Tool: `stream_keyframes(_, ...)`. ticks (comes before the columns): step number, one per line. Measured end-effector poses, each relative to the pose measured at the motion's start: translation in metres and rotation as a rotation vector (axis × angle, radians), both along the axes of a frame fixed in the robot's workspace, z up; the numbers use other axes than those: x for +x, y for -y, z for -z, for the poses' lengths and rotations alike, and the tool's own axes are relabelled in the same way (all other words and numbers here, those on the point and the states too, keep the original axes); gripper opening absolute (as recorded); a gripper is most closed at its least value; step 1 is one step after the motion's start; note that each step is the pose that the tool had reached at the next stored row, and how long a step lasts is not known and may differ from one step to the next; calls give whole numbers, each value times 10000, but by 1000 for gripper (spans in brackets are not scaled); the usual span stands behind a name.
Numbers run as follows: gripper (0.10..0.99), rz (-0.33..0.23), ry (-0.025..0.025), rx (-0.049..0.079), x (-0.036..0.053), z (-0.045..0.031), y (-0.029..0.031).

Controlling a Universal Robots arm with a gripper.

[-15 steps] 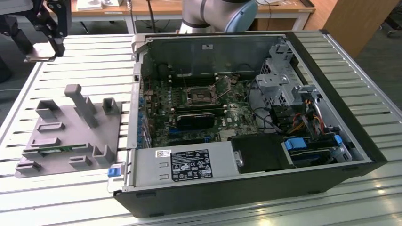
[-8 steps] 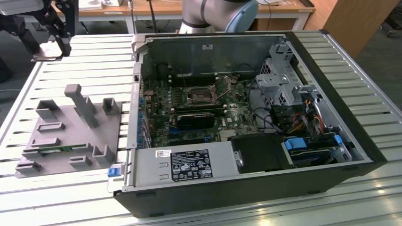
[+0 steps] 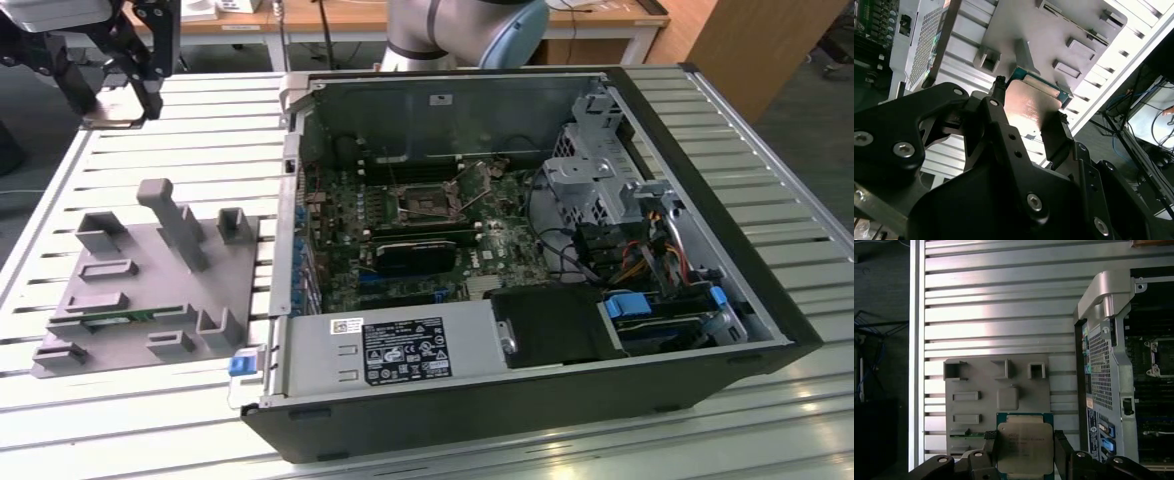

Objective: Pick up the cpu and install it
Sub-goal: 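Pick up the cpu and move it towards the insertion slot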

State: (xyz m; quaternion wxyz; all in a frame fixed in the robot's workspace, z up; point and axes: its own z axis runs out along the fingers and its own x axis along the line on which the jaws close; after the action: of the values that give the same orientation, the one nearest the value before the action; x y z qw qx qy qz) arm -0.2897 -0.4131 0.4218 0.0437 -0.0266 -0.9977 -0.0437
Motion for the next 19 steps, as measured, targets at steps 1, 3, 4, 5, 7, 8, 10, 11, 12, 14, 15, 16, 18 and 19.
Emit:
stream_keyframes(1,541,0,-1,1,10,1,0)
stream_keyframes(3,541,0,-5,0,30,0,0)
stream_keyframes(4,541,1,-7,1,40,0,0)
stream_keyframes(5,541,0,-8,1,50,0,0)
stream_keyframes(7,541,0,-12,1,69,0,0)
stream_keyframes(8,541,0,-14,1,79,0,0)
stream_keyframes(10,541,0,-18,1,100,1,0)
stream_keyframes(11,541,0,-20,1,111,1,0)
stream_keyframes(12,541,0,-23,1,123,0,0)
stream_keyframes(14,541,1,-27,1,146,1,0)
stream_keyframes(15,541,1,-30,1,157,1,0)
stream_keyframes(16,541,0,-33,0,168,0,0)
stream_keyframes(18,541,0,-37,1,188,1,0)
stream_keyframes(19,541,0,-39,1,200,0,0)
